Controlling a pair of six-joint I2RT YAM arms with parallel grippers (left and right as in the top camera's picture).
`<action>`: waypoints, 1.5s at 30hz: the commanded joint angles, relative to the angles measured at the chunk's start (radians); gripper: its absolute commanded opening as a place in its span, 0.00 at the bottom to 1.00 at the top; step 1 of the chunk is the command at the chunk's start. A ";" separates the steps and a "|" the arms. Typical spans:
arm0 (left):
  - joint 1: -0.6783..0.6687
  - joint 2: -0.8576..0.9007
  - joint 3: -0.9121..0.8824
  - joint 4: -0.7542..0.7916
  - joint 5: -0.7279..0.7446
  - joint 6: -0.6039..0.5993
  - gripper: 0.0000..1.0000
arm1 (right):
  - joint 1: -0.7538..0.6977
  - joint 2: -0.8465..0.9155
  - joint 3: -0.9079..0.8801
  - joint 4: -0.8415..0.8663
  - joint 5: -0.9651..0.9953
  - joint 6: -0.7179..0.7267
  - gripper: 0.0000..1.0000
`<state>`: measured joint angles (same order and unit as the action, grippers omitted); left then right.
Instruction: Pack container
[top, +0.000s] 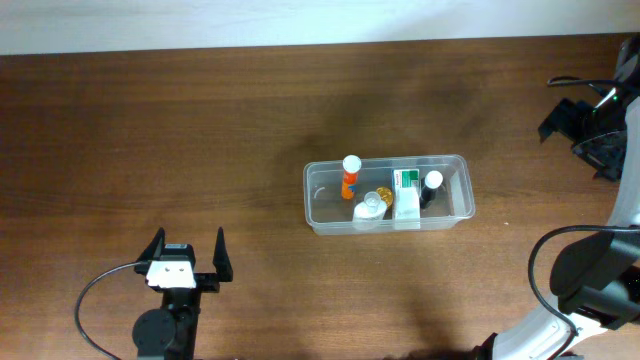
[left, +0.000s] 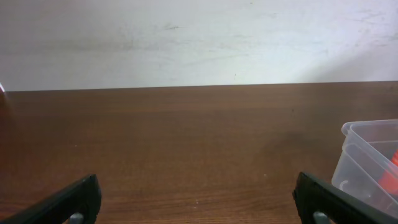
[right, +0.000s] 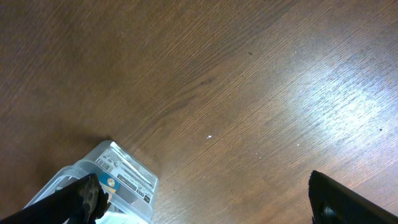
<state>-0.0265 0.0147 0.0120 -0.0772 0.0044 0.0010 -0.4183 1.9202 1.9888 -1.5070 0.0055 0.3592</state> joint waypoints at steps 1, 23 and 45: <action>0.004 -0.009 -0.003 -0.004 0.015 0.015 0.99 | 0.000 0.006 -0.003 0.001 0.002 0.001 0.98; 0.004 -0.009 -0.003 -0.004 0.015 0.015 0.99 | 0.073 -0.490 -0.004 0.026 0.169 -0.011 0.98; 0.004 -0.009 -0.003 -0.004 0.015 0.015 0.99 | 0.322 -1.523 -1.238 0.818 0.160 -0.114 0.98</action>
<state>-0.0265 0.0147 0.0120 -0.0776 0.0044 0.0010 -0.1215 0.5140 0.8993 -0.7776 0.2199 0.3103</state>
